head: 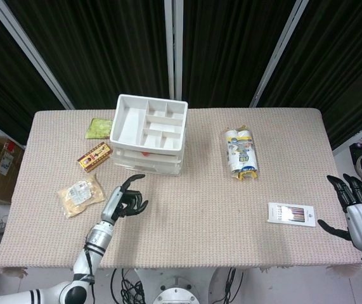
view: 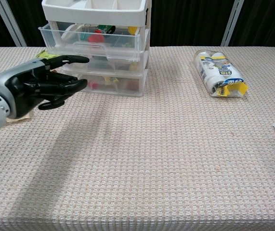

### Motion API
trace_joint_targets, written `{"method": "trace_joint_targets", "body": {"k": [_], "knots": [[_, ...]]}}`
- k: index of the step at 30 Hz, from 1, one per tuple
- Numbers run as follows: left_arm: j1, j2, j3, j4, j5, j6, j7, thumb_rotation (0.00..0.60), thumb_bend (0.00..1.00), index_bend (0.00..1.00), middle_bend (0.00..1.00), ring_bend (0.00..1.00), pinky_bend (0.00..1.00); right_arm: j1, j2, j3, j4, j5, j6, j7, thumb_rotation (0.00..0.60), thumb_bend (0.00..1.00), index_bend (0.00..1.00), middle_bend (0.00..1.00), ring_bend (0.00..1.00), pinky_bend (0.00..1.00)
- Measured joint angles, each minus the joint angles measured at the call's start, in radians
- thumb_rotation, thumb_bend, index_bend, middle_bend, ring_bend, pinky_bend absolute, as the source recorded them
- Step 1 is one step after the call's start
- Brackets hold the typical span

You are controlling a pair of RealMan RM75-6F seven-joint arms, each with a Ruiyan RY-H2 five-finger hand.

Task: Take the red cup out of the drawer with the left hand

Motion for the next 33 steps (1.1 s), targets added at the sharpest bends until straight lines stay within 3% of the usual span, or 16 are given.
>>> {"method": "trace_joint_targets", "body": {"k": [5, 10, 20, 23, 28, 33], "knots": [[0.004, 0.096, 0.028, -0.022, 0.128, 0.086, 0.273, 0.600, 0.32, 0.20, 0.76, 0.85, 1.00, -0.003, 0.000, -0.002, -0.001, -0.011, 0.011, 0.002, 0.600, 0.03, 0.00, 0.13, 0.00, 0.07], [-0.041, 0.226, 0.011, -0.040, 0.200, 0.108, 0.503, 0.600, 0.30, 0.19, 0.77, 0.86, 1.00, -0.013, 0.007, -0.003, -0.007, -0.020, 0.034, 0.000, 0.600, 0.03, 0.00, 0.13, 0.00, 0.07], [-0.184, 0.255, -0.041, 0.025, 0.089, -0.039, 0.625, 0.600, 0.28, 0.18, 0.80, 0.90, 1.00, -0.038, 0.009, -0.006, -0.001, -0.011, 0.061, 0.009, 0.600, 0.04, 0.00, 0.13, 0.00, 0.07], [-0.218, 0.253, -0.047, 0.045, 0.037, -0.087, 0.644, 0.600, 0.28, 0.23, 0.82, 0.92, 1.00, -0.039, 0.007, -0.006, 0.002, -0.009, 0.059, 0.011, 0.600, 0.04, 0.00, 0.13, 0.00, 0.07], [-0.266, 0.250, -0.051, 0.064, -0.037, -0.128, 0.680, 0.600, 0.27, 0.43, 0.86, 0.93, 1.00, -0.038, 0.005, -0.006, 0.009, -0.007, 0.053, 0.017, 0.600, 0.04, 0.00, 0.13, 0.00, 0.07], [-0.266, 0.270, -0.036, 0.026, -0.041, -0.118, 0.686, 0.600, 0.27, 0.46, 0.86, 0.93, 1.00, -0.035, 0.004, -0.004, 0.018, 0.000, 0.042, 0.025, 0.600, 0.04, 0.00, 0.13, 0.00, 0.07]]}}
